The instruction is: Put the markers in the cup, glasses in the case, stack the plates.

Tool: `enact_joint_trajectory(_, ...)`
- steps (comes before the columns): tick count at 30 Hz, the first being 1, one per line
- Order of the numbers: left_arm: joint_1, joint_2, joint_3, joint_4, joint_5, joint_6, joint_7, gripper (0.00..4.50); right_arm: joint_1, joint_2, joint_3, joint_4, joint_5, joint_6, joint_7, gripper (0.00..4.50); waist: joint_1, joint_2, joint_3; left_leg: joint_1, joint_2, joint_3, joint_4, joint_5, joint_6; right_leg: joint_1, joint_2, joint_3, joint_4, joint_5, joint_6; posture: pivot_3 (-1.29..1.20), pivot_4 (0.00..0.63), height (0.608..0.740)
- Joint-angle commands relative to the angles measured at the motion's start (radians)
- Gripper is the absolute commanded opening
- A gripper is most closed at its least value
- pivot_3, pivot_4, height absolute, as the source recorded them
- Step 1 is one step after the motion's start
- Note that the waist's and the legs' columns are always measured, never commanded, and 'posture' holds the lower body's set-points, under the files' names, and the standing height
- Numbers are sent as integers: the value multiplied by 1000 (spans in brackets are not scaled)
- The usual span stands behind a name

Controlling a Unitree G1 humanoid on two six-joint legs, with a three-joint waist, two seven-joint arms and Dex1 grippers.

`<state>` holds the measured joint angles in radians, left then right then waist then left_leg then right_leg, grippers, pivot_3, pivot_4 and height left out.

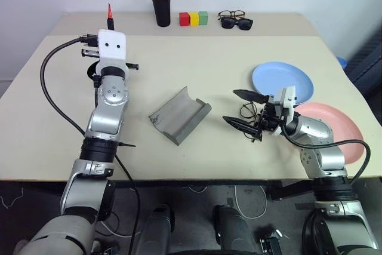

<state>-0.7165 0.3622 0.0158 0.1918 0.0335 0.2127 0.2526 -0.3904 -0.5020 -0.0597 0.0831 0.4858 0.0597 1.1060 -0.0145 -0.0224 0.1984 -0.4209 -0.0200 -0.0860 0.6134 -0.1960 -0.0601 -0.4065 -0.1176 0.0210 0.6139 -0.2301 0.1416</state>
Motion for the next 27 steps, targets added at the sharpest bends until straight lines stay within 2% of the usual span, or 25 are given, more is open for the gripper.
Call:
enact_joint_trajectory(1,36,13,45,-123,20,42,-23,29,5,-17,-28,-48,19,11,-6,4500,1,0,0,0,0,0,0,0,0,0,0,0,0,0,0,0,150,740)
enact_joint_trajectory(6,83,5,67,-189,36,95,-37,29,7,-10,-31,-59,46,27,8,4500,2,0,0,1,0,0,0,0,0,1,0,0,1,0,0,0,150,740)
enact_joint_trajectory(12,84,-10,74,-179,53,101,-41,29,-2,4,-28,-53,79,23,36,4500,2,0,0,1,0,0,1,0,0,1,0,0,1,0,0,0,150,740)
enact_joint_trajectory(14,77,-15,75,-162,57,95,-40,964,-9,9,-26,-38,71,8,41,4500,2,0,0,1,0,0,1,0,0,1,0,0,1,0,0,0,150,740)
enact_joint_trajectory(15,76,-17,73,-158,62,85,-39,1262,-9,10,-26,-32,69,2,44,4500,2,0,0,1,0,0,1,0,0,1,0,0,1,0,0,0,150,740)
enact_joint_trajectory(20,84,-32,71,-178,56,59,-60,3619,-10,12,-31,-15,63,-15,49,4500,2,0,0,1,0,0,1,0,0,1,0,0,1,0,0,0,150,740)
enact_joint_trajectory(27,52,-84,78,-349,-50,120,-170,3619,1,-1,-52,3,61,-30,35,4500,3,0,0,1,0,0,1,0,0,1,0,0,1,0,0,0,150,740)
